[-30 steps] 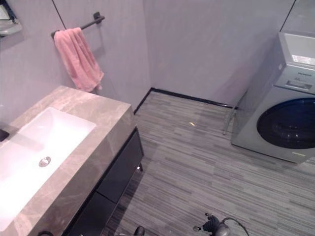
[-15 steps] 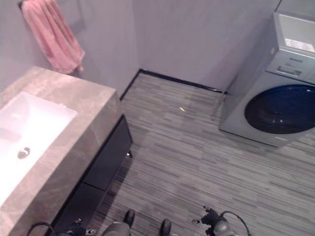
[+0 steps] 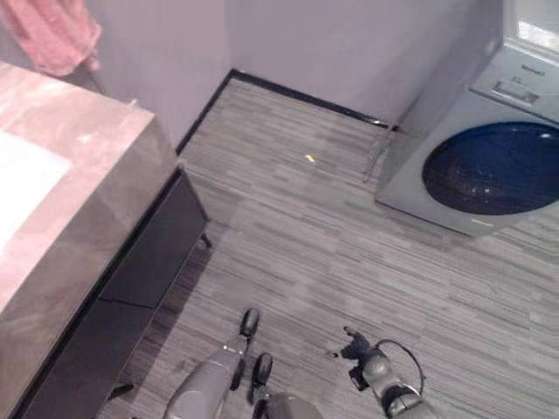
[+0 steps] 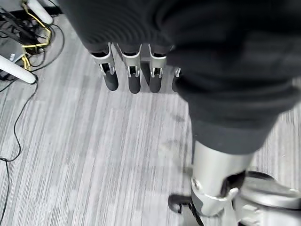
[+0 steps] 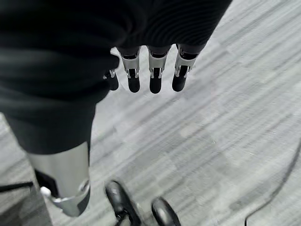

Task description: Put brush and paste in cup on sink, flatten towel.

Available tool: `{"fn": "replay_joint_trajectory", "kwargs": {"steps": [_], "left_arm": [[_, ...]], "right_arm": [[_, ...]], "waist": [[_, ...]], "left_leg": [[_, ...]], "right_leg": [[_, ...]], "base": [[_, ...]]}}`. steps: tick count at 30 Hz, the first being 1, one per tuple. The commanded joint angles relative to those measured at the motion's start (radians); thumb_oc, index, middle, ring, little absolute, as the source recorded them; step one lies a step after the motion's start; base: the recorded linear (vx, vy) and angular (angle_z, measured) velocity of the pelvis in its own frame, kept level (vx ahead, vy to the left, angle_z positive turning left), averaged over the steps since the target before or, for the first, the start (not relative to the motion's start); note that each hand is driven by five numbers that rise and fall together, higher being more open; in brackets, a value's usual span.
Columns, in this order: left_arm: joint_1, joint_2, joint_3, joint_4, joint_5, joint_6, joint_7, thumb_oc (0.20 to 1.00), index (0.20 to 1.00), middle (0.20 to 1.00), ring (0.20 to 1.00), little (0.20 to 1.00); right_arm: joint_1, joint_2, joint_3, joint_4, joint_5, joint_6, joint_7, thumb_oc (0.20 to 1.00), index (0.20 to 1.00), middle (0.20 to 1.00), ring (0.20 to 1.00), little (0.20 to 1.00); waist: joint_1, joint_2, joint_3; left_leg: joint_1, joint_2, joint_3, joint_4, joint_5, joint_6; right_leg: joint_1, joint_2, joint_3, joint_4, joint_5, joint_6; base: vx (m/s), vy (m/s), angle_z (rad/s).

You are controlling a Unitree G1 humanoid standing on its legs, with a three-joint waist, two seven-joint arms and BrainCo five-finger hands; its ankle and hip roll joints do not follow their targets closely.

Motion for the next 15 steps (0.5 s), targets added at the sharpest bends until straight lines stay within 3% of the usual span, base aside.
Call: {"fn": "replay_joint_trajectory", "kwargs": {"steps": [1,2,3,4,5,6,7,8,9,10,11,12,13,14,15], "left_arm": [[-0.004,0.063,-0.005,-0.021,0.028,-0.008,-0.007,1.000,1.000,1.000,1.000,1.000],[-0.001,0.070,-0.006,-0.025,0.026,-0.008,-0.006,1.000,1.000,1.000,1.000,1.000],[-0.004,0.083,-0.003,-0.035,0.013,-0.006,-0.004,1.000,1.000,1.000,1.000,1.000],[-0.003,0.083,-0.003,-0.035,0.013,-0.006,-0.004,1.000,1.000,1.000,1.000,1.000],[-0.008,0.093,0.002,-0.044,0.003,-0.004,-0.002,1.000,1.000,1.000,1.000,1.000],[-0.014,0.108,0.003,-0.060,-0.007,-0.007,0.003,1.000,1.000,1.000,1.000,1.000],[-0.023,0.114,0.001,-0.062,-0.005,-0.010,0.009,1.000,1.000,1.000,1.000,1.000],[-0.022,0.123,0.006,-0.064,-0.005,-0.010,0.014,1.000,1.000,1.000,1.000,1.000],[-0.019,0.132,0.016,-0.059,-0.011,-0.014,0.012,1.000,1.000,1.000,1.000,1.000],[-0.019,0.132,0.016,-0.059,-0.011,-0.015,0.012,1.000,1.000,1.000,1.000,1.000],[-0.023,0.133,0.017,-0.058,-0.012,-0.019,0.011,1.000,1.000,1.000,1.000,1.000],[-0.039,0.134,0.014,-0.053,-0.010,-0.026,0.016,1.000,1.000,1.000,1.000,1.000],[-0.040,0.134,0.014,-0.053,-0.010,-0.026,0.016,1.000,1.000,1.000,1.000,1.000],[-0.064,0.133,0.013,-0.043,-0.008,-0.032,0.023,1.000,1.000,1.000,1.000,1.000],[-0.065,0.133,0.013,-0.043,-0.008,-0.032,0.023,1.000,1.000,1.000,1.000,1.000]], "right_arm": [[0.102,-0.008,0.002,-0.056,0.000,-0.004,-0.003,1.000,1.000,1.000,1.000,1.000],[0.105,0.003,0.001,-0.058,0.003,0.000,0.001,1.000,1.000,1.000,1.000,1.000],[0.108,0.013,0.006,-0.075,0.004,0.003,0.004,1.000,1.000,1.000,1.000,1.000],[0.108,0.013,0.006,-0.075,0.004,0.003,0.004,1.000,1.000,1.000,1.000,1.000],[0.107,0.014,0.006,-0.094,0.009,0.003,0.006,1.000,1.000,1.000,1.000,1.000],[0.103,0.019,0.005,-0.128,0.025,-0.001,0.001,1.000,1.000,1.000,1.000,1.000],[0.100,0.022,0.009,-0.146,0.032,-0.006,0.003,1.000,1.000,1.000,1.000,1.000],[0.094,0.024,0.020,-0.172,0.029,-0.008,0.008,1.000,1.000,1.000,1.000,1.000],[0.085,0.019,0.041,-0.209,0.018,-0.012,0.008,1.000,1.000,1.000,1.000,1.000],[0.085,0.019,0.040,-0.209,0.018,-0.011,0.008,1.000,1.000,1.000,1.000,1.000],[0.076,0.018,0.046,-0.208,0.015,-0.013,0.002,1.000,1.000,1.000,1.000,1.000],[0.060,0.014,0.060,-0.221,0.005,-0.015,-0.006,1.000,1.000,1.000,1.000,1.000],[0.060,0.014,0.059,-0.221,0.005,-0.015,-0.006,1.000,1.000,1.000,1.000,1.000],[0.049,0.010,0.053,-0.223,0.009,-0.014,-0.012,1.000,1.000,1.000,1.000,1.000],[0.049,0.010,0.053,-0.223,0.009,-0.015,-0.011,1.000,1.000,1.000,1.000,1.000]], "waist": [[0.012,-0.044,-0.067],[0.017,-0.045,-0.064],[0.023,-0.031,-0.057],[0.023,-0.032,-0.057],[0.021,-0.023,-0.049],[0.019,-0.008,-0.044],[0.021,0.002,-0.049],[0.032,0.009,-0.055],[0.046,0.029,-0.057],[0.045,0.034,-0.056],[0.048,0.038,-0.055],[0.052,0.056,-0.051],[0.052,0.055,-0.053],[0.041,0.063,-0.044],[0.040,0.061,-0.046]], "left_leg": [[-0.016,-0.016,-0.036,0.141,-0.135,0.031],[0.011,-0.029,-0.049,0.151,-0.158,0.052],[0.082,-0.047,-0.079,0.144,-0.176,0.082],[0.082,-0.047,-0.079,0.144,-0.176,0.082],[0.115,-0.048,-0.100,0.131,-0.180,0.094],[0.152,-0.036,-0.125,0.109,-0.182,0.102],[0.186,-0.010,-0.130,0.072,-0.162,0.093],[0.215,0.000,-0.129,0.057,-0.168,0.088],[0.259,0.055,-0.126,0.014,-0.165,0.058],[0.263,0.062,-0.128,0.010,-0.163,0.055],[0.256,0.069,-0.136,0.010,-0.153,0.042],[0.256,0.092,-0.167,0.026,-0.159,0.022],[0.251,0.090,-0.167,0.028,-0.159,0.022],[0.265,0.115,-0.198,0.045,-0.180,0.002],[0.260,0.112,-0.199,0.047,-0.179,0.003]], "right_leg": [[0.031,-0.166,-0.110,0.379,0.085,0.086],[0.014,-0.194,-0.116,0.462,0.164,0.101],[-0.029,-0.241,-0.139,0.627,0.275,0.113],[-0.029,-0.242,-0.139,0.627,0.274,0.113],[-0.074,-0.258,-0.145,0.709,0.276,0.113],[-0.127,-0.258,-0.165,0.733,0.230,0.109],[-0.152,-0.235,-0.194,0.627,0.156,0.084],[-0.165,-0.252,-0.231,0.560,0.123,0.090],[-0.159,-0.251,-0.285,0.289,0.086,0.074],[-0.147,-0.240,-0.290,0.267,0.096,0.070],[-0.157,-0.239,-0.283,0.159,0.115,0.065],[-0.183,-0.233,-0.199,-0.033,0.170,0.079],[-0.183,-0.233,-0.199,-0.039,0.175,0.079],[-0.223,-0.230,-0.109,-0.114,0.217,0.098],[-0.225,-0.233,-0.110,-0.117,0.220,0.099]], "base": [[0.49,0.366,-0.09],[0.45,0.367,0.06],[0.45,0.367,-0.03],[0.39,0.330,0.19],[0.32,0.214,0.25],[0.47,0.259,0.25],[0.51,0.229,0.58],[0.51,0.089,0.56],[0.36,0.033,0.32],[0.26,-0.036,-0.26],[0.25,-0.032,-0.41],[0.25,-0.018,-0.15],[0.47,-0.078,0.13],[0.26,-0.055,0.57],[0.59,-0.247,0.96]]}}
